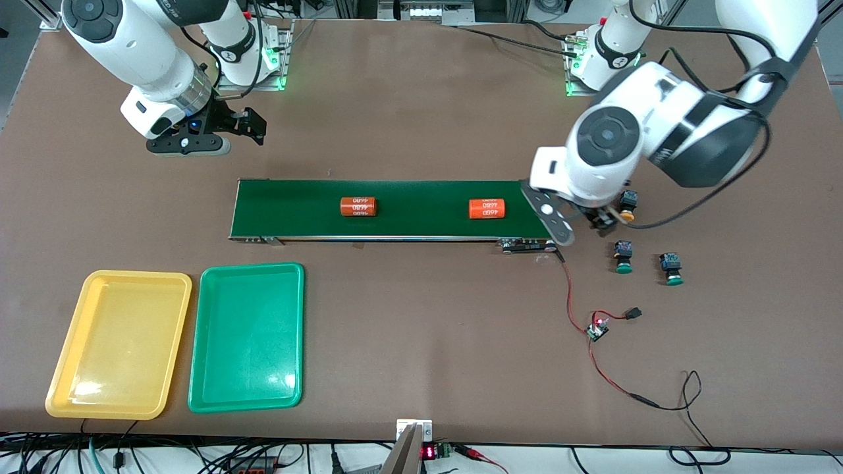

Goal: Sort buttons by color to trays
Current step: 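Open the left gripper and move it toward the green buttons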

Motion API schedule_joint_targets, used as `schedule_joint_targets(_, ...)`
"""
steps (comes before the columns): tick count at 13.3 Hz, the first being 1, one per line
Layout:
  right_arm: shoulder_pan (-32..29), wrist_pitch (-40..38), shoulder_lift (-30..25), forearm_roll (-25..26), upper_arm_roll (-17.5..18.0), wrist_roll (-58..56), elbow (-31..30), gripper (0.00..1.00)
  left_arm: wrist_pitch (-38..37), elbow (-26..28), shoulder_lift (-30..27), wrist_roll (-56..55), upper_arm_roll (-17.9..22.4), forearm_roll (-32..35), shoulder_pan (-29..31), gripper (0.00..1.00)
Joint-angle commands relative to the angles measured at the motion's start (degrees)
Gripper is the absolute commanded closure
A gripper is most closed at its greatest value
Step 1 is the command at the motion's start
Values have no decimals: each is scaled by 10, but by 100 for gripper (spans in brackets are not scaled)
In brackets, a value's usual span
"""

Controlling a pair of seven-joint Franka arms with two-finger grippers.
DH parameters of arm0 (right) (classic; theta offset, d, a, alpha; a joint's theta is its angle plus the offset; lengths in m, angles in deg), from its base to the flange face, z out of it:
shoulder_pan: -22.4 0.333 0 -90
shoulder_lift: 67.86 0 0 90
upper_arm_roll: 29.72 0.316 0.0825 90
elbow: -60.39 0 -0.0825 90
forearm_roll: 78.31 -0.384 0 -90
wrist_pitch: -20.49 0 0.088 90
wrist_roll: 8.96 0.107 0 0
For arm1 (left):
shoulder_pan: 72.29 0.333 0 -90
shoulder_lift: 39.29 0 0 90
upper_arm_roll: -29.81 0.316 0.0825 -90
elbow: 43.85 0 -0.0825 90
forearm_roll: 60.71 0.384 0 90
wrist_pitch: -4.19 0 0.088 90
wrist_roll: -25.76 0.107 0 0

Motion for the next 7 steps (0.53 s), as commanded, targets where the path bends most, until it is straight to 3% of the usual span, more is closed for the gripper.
schedule_joint_targets(1,5,0,-3,0,-2,8,-4,0,-14,-53,12,-40,50,-10,-14,0)
schedule_joint_targets(3,5,0,-3,0,-2,8,-4,0,-10,-84,32,-62,97,-12,-17,0)
schedule_joint_targets(7,4,-1,-3,0,-3,4,-4,0,46,-127,43,-80,149,-9,-18,0)
